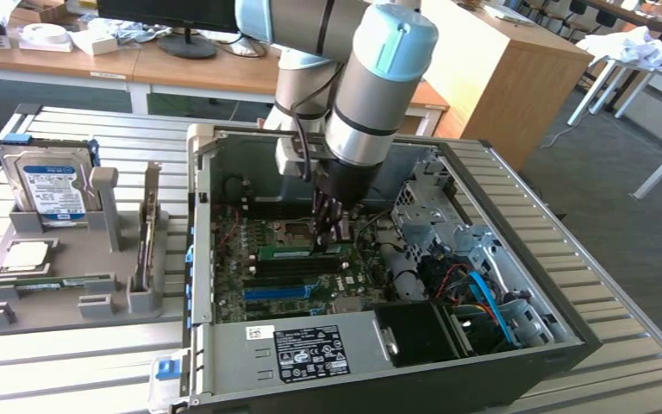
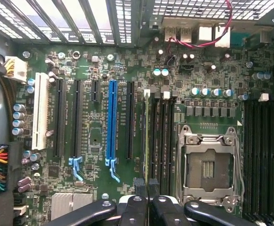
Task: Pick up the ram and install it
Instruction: 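Insert the ram into the slot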
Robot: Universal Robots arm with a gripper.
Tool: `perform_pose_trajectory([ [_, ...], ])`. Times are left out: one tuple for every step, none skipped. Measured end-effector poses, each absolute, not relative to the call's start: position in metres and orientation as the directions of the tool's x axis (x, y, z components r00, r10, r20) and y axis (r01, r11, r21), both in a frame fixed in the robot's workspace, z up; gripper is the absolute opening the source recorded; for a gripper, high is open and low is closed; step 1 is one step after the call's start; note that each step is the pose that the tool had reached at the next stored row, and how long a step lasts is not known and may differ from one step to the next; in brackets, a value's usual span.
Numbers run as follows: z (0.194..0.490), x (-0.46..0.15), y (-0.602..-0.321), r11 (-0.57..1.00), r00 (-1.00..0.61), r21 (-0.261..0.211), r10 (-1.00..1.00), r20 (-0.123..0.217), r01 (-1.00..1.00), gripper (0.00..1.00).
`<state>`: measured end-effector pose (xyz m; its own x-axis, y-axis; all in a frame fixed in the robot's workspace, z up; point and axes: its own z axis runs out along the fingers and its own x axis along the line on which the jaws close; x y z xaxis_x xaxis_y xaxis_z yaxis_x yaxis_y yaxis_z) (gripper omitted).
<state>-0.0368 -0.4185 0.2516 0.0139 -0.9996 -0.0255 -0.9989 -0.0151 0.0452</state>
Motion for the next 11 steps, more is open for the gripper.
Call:
perform_pose_trajectory([
  [0.2505, -0.0368, -0.4185, -0.015, 0.014, 0.045, -1.0, -0.025, -0.999, 0.12],
  [0.2495, -0.0368, -0.4185, -0.015, 0.014, 0.045, -1.0, -0.025, -0.999, 0.12],
  [0.2485, -0.0368, -0.4185, -0.015, 0.014, 0.045, -1.0, -0.025, -0.999, 0.12],
  [0.2477, -0.0368, -0.4186, -0.015, 0.014, 0.045, -1.0, -0.025, -0.999, 0.12],
  [0.2469, -0.0368, -0.4185, -0.015, 0.014, 0.045, -1.0, -0.025, -0.999, 0.12],
  [0.2462, -0.0368, -0.4185, -0.015, 0.014, 0.045, -1.0, -0.025, -0.999, 0.12],
  [0.2455, -0.0368, -0.4185, -0.015, 0.014, 0.045, -1.0, -0.025, -0.999, 0.12],
  [0.2449, -0.0368, -0.4185, -0.015, 0.014, 0.045, -1.0, -0.025, -0.999, 0.12],
  [0.2443, -0.0368, -0.4185, -0.015, 0.014, 0.045, -1.0, -0.025, -0.999, 0.12],
  [0.2438, -0.0368, -0.4185, -0.015, 0.014, 0.045, -1.0, -0.025, -0.999, 0.12],
  [0.2435, -0.0368, -0.4186, -0.015, 0.014, 0.045, -1.0, -0.025, -0.999, 0.12],
])
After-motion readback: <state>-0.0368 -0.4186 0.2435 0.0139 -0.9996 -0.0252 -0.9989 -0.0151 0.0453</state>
